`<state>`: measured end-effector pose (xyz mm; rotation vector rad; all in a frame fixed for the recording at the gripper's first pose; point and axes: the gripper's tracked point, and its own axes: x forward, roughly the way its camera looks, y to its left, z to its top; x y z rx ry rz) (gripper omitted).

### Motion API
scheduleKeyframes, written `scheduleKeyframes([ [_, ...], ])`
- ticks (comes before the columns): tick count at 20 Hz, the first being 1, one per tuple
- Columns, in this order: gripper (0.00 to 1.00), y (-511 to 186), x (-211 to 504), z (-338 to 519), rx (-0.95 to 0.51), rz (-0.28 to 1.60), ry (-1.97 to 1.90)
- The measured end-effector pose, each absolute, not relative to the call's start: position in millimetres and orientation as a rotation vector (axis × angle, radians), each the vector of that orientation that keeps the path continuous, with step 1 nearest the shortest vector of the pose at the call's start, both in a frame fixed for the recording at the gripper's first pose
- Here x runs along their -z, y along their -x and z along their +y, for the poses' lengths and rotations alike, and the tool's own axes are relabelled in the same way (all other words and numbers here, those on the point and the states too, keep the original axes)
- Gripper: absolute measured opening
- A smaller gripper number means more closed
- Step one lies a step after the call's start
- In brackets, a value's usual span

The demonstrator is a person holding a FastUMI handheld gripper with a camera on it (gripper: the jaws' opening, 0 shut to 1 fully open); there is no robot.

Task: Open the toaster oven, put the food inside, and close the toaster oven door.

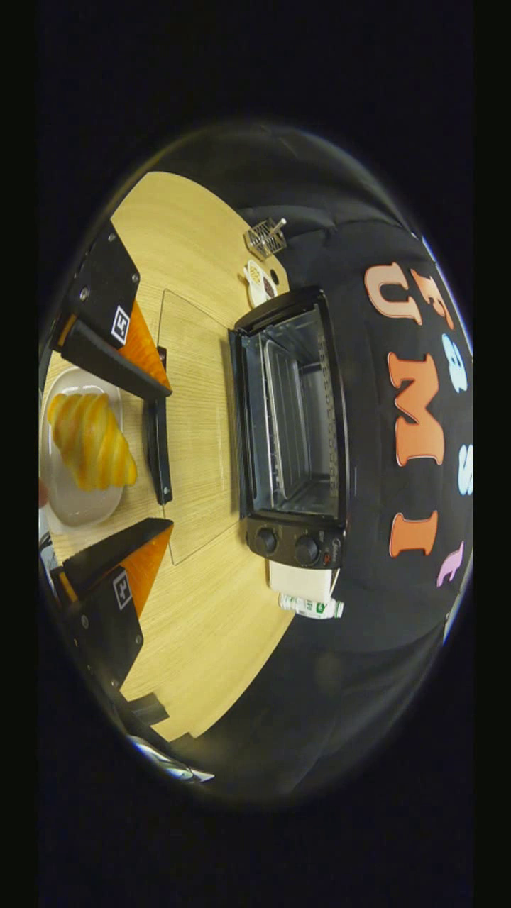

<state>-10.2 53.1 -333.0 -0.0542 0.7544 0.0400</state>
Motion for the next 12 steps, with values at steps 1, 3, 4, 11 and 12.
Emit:
scheduleKeyframes([
  [1,0.99,16,331,54,-0.034,0.752,0.044],
  [3,0.99,27,327,56,-0.030,0.741,0.033],
  [4,0.99,33,326,57,-0.027,0.734,0.032],
  [11,0.99,72,330,50,0.051,0.698,-0.005],
  [12,0.99,79,334,49,0.061,0.702,-0.002],
])
